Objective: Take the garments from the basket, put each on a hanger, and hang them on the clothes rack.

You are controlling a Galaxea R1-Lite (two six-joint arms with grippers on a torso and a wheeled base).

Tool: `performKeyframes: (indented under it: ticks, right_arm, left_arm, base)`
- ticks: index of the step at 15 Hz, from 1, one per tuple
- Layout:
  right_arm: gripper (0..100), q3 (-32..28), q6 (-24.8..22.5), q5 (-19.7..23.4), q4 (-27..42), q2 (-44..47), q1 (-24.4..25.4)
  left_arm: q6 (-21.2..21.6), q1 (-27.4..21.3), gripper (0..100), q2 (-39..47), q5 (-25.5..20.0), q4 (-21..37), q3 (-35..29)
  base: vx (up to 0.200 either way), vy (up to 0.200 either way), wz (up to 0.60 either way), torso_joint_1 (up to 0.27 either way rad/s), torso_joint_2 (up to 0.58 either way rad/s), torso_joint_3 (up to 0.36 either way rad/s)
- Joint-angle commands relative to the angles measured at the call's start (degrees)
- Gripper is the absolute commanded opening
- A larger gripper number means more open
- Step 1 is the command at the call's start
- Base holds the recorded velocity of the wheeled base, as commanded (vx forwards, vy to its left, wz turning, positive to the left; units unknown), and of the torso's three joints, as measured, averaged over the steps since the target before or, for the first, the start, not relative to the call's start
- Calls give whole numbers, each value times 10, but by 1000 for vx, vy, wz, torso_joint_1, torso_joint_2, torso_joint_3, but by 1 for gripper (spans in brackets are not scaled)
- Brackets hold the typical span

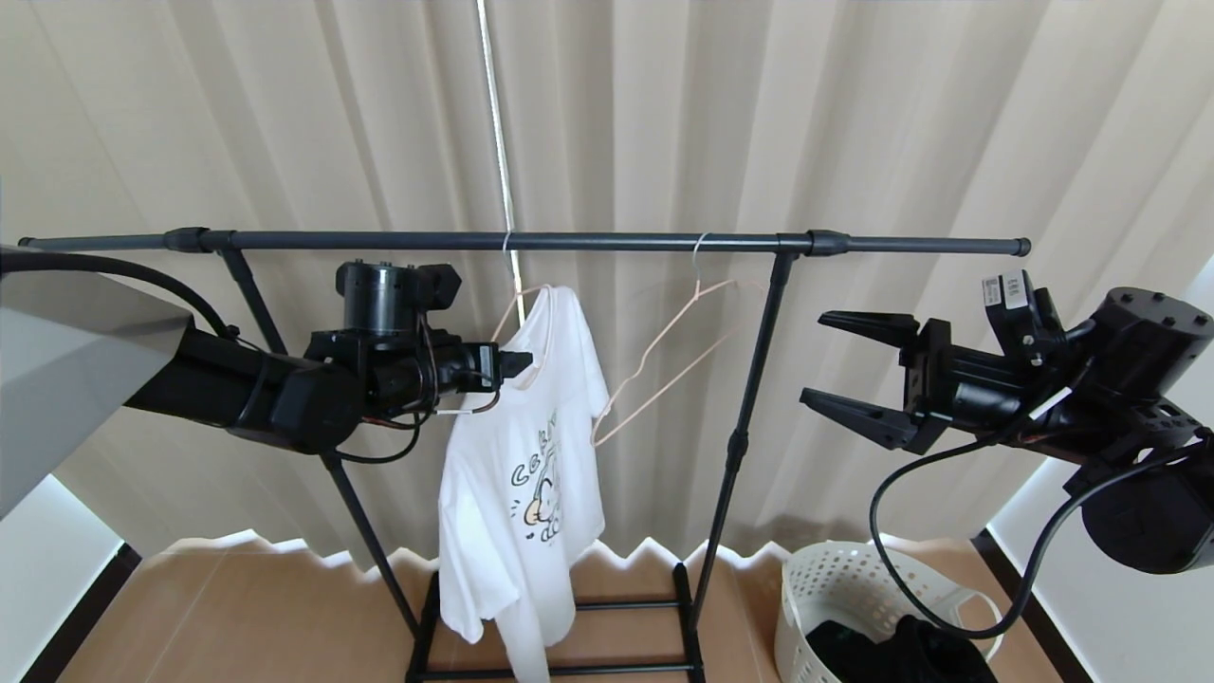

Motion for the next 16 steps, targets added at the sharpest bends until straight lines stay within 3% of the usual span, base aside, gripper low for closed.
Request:
performKeyframes:
  ticks: [1, 2, 5, 9, 11, 13, 14, 15, 16]
  right_arm:
    - [100, 1, 0, 0, 0, -2, 0]
    - [100, 1, 0, 0, 0, -3, 0]
    - [100, 3, 0, -2, -1, -19, -1]
    - [100, -11, 4, -36, 9, -38, -11]
    - [100, -21, 13, -74, 62, -66, -15]
    - [100, -29, 13, -128, 112, -92, -15]
    - [100, -35, 13, -191, 164, -127, -15]
    - [100, -37, 13, -212, 181, -140, -15]
    - [100, -37, 13, -283, 250, -185, -14]
  left_arm:
    - [1, 0, 100, -32, 5, 1, 14]
    - [2, 0, 100, -35, 5, 2, 15]
    - [15, -1, 100, -158, 6, 49, 81]
    - [27, -3, 100, -310, 20, 50, 212]
    - [54, -3, 100, -403, 59, 44, 298]
    - [55, -7, 100, -467, 60, 44, 356]
    - [55, -8, 100, -517, 60, 44, 400]
    - [55, -8, 100, -529, 59, 44, 413]
    - [54, -10, 100, -566, 59, 44, 446]
  base:
    - [0, 0, 0, 0, 0, 0]
    - [0, 0, 0, 0, 0, 0]
    - [0, 0, 0, 0, 0, 0]
    - [0, 0, 0, 0, 0, 0]
    - [0, 0, 0, 0, 0, 0]
    - [0, 0, 0, 0, 0, 0]
    - [0, 0, 0, 0, 0, 0]
    - [0, 0, 0, 0, 0, 0]
    - [0, 0, 0, 0, 0, 0]
